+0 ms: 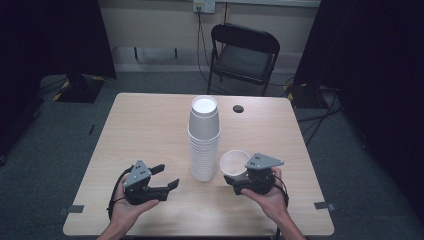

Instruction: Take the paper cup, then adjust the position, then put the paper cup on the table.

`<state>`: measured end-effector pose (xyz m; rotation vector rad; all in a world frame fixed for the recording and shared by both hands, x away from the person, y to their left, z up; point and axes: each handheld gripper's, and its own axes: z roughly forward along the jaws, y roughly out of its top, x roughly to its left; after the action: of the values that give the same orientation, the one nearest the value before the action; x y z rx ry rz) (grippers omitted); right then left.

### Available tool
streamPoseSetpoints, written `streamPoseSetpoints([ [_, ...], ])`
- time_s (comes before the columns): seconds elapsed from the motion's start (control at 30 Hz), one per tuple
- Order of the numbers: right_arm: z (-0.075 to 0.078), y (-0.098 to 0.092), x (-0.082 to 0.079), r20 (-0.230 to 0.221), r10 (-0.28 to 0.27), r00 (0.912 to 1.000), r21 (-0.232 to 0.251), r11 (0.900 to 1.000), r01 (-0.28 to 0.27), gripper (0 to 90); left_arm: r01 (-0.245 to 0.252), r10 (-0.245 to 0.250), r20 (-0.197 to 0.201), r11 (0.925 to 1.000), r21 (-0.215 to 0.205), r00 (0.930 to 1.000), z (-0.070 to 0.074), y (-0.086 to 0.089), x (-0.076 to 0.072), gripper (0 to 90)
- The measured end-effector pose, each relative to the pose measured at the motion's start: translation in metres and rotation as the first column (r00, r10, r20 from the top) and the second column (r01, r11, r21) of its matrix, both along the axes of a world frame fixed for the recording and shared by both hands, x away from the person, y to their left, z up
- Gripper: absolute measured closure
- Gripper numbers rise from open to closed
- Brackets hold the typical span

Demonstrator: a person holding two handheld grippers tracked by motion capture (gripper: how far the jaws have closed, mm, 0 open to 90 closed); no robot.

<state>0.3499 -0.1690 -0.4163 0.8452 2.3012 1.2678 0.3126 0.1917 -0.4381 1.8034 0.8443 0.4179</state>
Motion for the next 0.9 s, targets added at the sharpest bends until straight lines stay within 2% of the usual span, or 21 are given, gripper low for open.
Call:
streamPoseSetpoints([
  [0.07,0.001,-0.003,0.002,0.001,-0.012,0.9999,0.000,1.000,0.012,15.3,-0.009,0.009,-0.004,1.0000,-0.004,1.0000,-0.002,0.003,0.000,24.7],
  [0.17,0.004,-0.013,0.013,0.014,-0.057,0.9983,0.040,0.998,0.056,15.3,-0.040,0.040,-0.017,0.9992,-0.004,0.9991,-0.007,0.012,0.001,23.8],
  [0.4,0.007,-0.022,0.028,0.023,-0.099,0.9948,0.049,0.994,0.098,15.3,-0.055,0.055,-0.019,0.9985,0.003,0.9983,-0.011,0.014,0.002,21.3],
  [0.47,0.009,-0.027,0.037,0.021,-0.126,0.9918,0.058,0.990,0.125,15.3,-0.079,0.079,-0.037,0.9968,0.002,0.9962,-0.013,0.015,0.001,19.9],
  [0.53,0.009,-0.031,0.043,0.013,-0.135,0.9908,0.062,0.989,0.133,15.3,-0.071,0.071,-0.034,0.9975,-0.003,0.9969,-0.014,0.017,0.002,19.8],
  [0.63,0.008,-0.032,0.049,0.011,-0.153,0.9881,0.056,0.987,0.152,15.3,-0.077,0.077,-0.026,0.9969,0.016,0.9967,-0.017,0.017,0.003,19.8],
  [0.8,0.006,-0.033,0.064,0.001,-0.184,0.9828,0.064,0.981,0.184,15.3,-0.069,0.070,-0.049,0.9975,0.014,0.9964,-0.020,0.018,0.004,19.8],
  [0.9,0.003,-0.033,0.075,0.002,-0.203,0.9792,0.061,0.977,0.203,15.3,-0.069,0.069,-0.048,0.9976,0.010,0.9964,-0.021,0.018,0.004,19.8],
])
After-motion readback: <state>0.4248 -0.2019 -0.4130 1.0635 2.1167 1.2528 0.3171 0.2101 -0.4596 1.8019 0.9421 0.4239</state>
